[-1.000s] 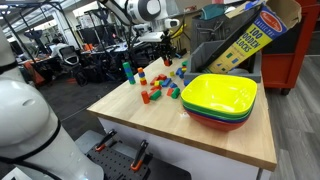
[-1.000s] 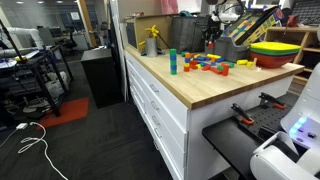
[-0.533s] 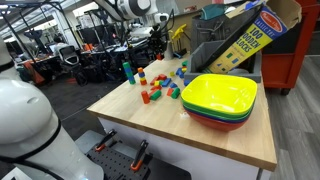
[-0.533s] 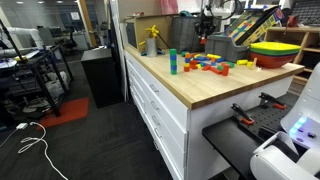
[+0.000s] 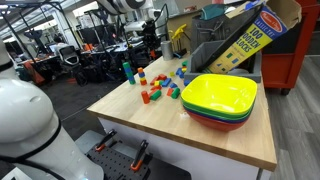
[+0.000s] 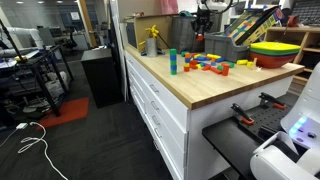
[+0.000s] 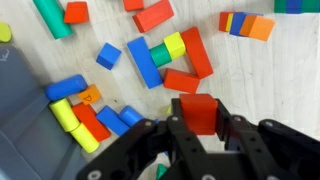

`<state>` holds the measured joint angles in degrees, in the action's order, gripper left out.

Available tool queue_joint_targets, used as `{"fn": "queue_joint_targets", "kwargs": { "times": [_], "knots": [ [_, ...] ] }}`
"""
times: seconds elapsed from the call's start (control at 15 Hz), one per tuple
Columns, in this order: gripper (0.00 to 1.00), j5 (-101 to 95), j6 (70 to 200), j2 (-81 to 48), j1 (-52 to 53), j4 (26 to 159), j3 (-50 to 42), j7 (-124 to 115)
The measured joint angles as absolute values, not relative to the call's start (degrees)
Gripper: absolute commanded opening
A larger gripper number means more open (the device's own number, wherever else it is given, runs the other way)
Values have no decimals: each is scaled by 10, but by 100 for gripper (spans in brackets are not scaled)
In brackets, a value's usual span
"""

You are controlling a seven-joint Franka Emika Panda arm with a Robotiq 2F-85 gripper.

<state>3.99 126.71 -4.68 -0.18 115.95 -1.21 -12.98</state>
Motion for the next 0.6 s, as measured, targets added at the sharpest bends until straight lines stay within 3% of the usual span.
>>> {"fn": "queue_joint_targets", "kwargs": {
  "times": [0.6],
  "knots": [
    [8, 40, 1173, -51, 15, 1114, 4, -156]
  ]
}}
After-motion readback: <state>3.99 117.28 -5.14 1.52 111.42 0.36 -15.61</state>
